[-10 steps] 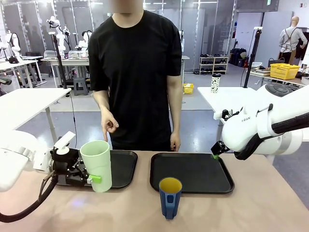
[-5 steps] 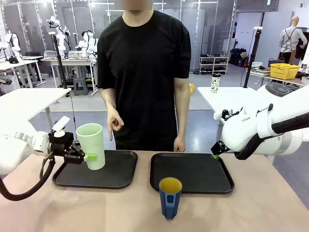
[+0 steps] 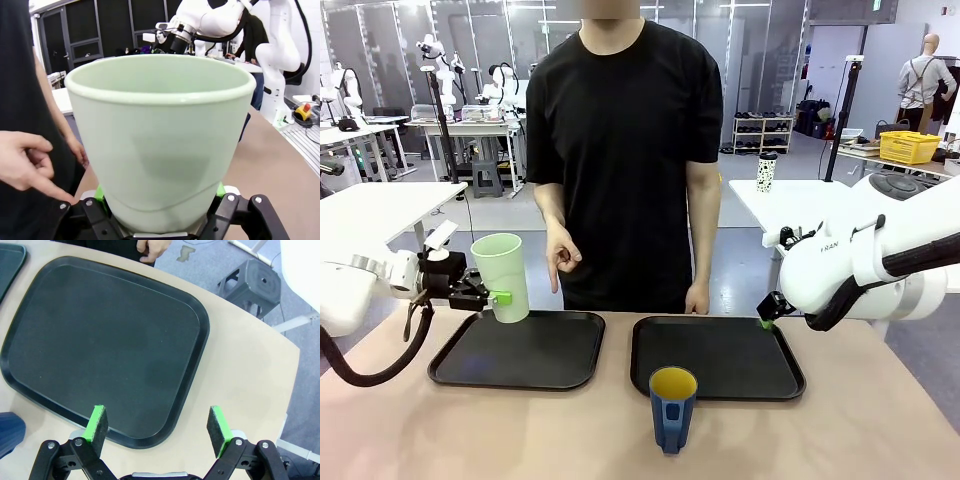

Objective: Sort and store the cups by type.
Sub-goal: Place the picked Reusable plastic cup into the Flat Tray indicated by the person.

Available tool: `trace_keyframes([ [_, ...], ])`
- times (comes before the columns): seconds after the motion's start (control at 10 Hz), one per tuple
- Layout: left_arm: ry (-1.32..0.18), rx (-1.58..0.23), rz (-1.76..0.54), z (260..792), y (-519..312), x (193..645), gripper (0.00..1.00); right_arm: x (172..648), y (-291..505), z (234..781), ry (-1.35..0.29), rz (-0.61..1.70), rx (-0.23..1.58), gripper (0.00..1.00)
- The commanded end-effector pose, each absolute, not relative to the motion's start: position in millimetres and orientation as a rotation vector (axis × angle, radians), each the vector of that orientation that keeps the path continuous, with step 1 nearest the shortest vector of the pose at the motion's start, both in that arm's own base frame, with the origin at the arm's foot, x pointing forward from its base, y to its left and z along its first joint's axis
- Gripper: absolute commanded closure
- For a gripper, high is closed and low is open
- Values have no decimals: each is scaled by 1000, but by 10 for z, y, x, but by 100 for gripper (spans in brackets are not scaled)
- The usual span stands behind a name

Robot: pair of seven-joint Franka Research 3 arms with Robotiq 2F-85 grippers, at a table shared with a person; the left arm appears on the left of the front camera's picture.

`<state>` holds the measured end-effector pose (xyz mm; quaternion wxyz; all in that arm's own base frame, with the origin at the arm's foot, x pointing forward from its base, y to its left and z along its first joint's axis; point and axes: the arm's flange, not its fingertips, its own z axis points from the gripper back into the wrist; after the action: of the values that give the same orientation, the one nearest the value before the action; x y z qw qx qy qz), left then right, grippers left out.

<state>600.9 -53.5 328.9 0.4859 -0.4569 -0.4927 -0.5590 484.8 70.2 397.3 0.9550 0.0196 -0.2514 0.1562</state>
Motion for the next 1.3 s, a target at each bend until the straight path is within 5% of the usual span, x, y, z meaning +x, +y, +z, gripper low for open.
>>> trace_keyframes([
  [0.0, -1238, -1165, -1319, 3362, -513, 6118, 16, 4863, 677, 3972, -518, 312, 43, 0],
  [1.2, -1155, -1222, -1443, 2829, -346, 6337, 16, 4863, 677, 3972, -518, 312, 43, 0],
])
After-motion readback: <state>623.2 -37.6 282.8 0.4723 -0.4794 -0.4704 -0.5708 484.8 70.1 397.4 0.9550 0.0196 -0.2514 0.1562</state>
